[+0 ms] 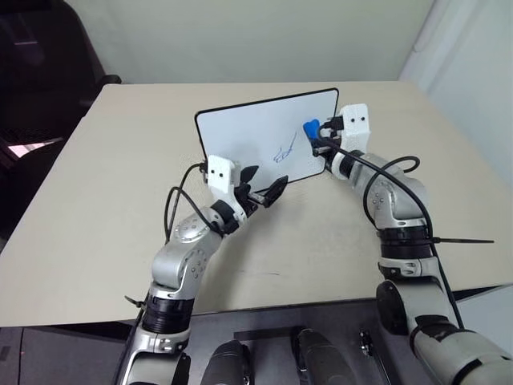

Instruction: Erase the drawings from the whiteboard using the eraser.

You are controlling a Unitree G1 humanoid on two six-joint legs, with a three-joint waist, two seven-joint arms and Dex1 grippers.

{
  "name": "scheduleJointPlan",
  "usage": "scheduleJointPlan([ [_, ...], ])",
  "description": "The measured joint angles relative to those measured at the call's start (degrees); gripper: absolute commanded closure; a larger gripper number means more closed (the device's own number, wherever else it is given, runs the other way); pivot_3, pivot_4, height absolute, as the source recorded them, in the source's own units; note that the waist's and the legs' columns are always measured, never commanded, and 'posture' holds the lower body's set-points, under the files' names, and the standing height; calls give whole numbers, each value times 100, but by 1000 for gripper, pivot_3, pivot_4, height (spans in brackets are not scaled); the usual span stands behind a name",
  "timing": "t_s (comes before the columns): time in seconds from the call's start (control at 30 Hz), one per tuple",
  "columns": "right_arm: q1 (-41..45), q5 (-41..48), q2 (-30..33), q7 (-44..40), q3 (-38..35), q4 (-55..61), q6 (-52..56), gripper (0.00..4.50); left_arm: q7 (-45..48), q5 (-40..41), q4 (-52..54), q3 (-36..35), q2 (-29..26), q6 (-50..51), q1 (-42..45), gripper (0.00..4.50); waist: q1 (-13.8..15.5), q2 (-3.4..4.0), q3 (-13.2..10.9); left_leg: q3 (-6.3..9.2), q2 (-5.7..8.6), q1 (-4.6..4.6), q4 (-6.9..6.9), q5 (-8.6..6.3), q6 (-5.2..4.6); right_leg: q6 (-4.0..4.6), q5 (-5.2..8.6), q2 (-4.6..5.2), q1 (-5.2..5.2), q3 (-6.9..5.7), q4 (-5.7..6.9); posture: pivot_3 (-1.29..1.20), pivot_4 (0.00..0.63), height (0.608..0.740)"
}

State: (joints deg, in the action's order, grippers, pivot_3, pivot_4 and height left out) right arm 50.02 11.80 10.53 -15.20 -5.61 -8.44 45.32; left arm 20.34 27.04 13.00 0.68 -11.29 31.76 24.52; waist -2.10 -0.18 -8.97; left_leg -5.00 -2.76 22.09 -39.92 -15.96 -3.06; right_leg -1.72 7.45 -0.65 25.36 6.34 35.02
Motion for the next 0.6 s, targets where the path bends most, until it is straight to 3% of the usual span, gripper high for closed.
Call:
scheduleJointPlan([
  [0.6,-140,161,-291,-349,782,89,495,4151,73,11,217,-311,-272,-40,-408,0,-46,0,0,0,-4,-5,-5,0,1,9,-5,-3,17,-2,-2,0,150,740],
])
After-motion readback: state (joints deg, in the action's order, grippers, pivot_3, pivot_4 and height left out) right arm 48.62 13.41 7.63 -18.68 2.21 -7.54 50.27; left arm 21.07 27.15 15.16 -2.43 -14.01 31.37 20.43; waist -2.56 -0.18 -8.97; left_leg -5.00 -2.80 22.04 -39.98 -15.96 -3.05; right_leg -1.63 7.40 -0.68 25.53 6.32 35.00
